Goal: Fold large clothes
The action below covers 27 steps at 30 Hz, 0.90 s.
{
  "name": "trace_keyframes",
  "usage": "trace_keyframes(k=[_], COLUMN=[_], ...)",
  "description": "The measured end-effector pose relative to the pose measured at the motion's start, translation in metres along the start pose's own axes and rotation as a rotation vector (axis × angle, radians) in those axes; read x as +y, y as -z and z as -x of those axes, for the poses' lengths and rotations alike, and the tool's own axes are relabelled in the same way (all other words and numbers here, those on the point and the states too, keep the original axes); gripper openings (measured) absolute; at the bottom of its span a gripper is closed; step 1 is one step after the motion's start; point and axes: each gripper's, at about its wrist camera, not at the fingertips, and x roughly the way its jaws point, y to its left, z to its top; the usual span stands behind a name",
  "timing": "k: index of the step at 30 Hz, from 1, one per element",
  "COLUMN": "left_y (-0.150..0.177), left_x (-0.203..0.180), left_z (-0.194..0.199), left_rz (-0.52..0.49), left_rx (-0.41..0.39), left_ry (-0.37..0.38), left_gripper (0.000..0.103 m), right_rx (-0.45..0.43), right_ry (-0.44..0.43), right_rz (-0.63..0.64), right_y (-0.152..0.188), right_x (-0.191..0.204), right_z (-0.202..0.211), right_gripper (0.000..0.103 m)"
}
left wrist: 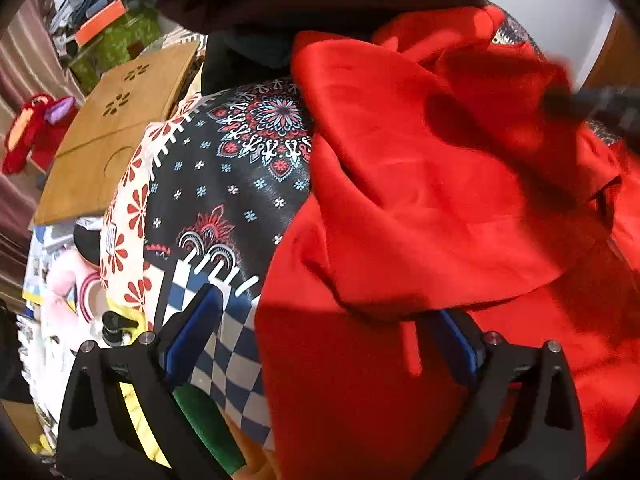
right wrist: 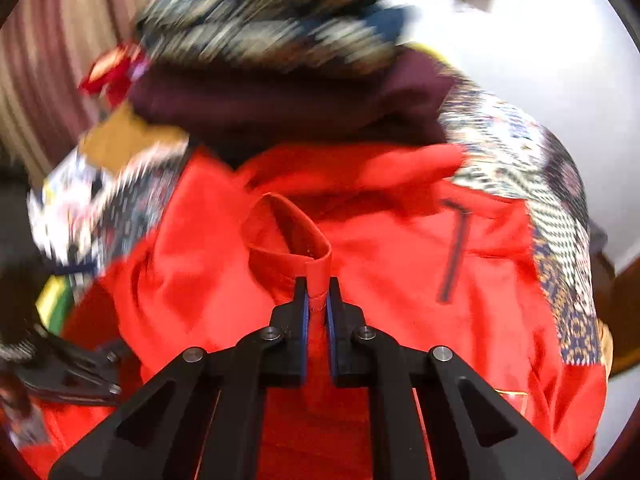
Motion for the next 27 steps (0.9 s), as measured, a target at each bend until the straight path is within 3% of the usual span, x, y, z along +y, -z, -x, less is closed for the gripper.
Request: trace_keyframes(k=[3,8,13,17,22,27], left_y=[-0.004,-0.007,-0.010,-0.006,0.001,0.002], left_x=[0.002,0.011,0.025,0.042,0.057,0.055], left_z=[-0.005,0.001,0.008,0.002,-0.008,-0.009], left_rz=[0.036,0.097,0.163,0.231,0.298,0.293], left_rx=[0.006,-0.017,-0.065,-0.067,-0.045,-0.040], left_ry=[-0.044,-0.043,-0.137,-0.194,-0.145,-0.154], left_gripper=[0.099,0.099,0.099,0.099,0.100,0.100], right_rx=[-0.077,-0.190,-0.212,-0.162,-0.033,0.057], right_ry=[0.037,0.153,0.224,0.233,0.192,0.151], right_rz=[-0.077,-0.173,-0.288,-0.381,-0.458,-0.501], right_y=[-0.006,-0.004,0.019,0.057,0.102,0.137], right_x=[-0.025,-0.079,-0.121,-0.149,-0.170,-0.179], right_z=[0.028,0.081,0.102,0.100,0.081,0.075], right_gripper=[0.006,0.006,0.005,0.005,0.005,0.006])
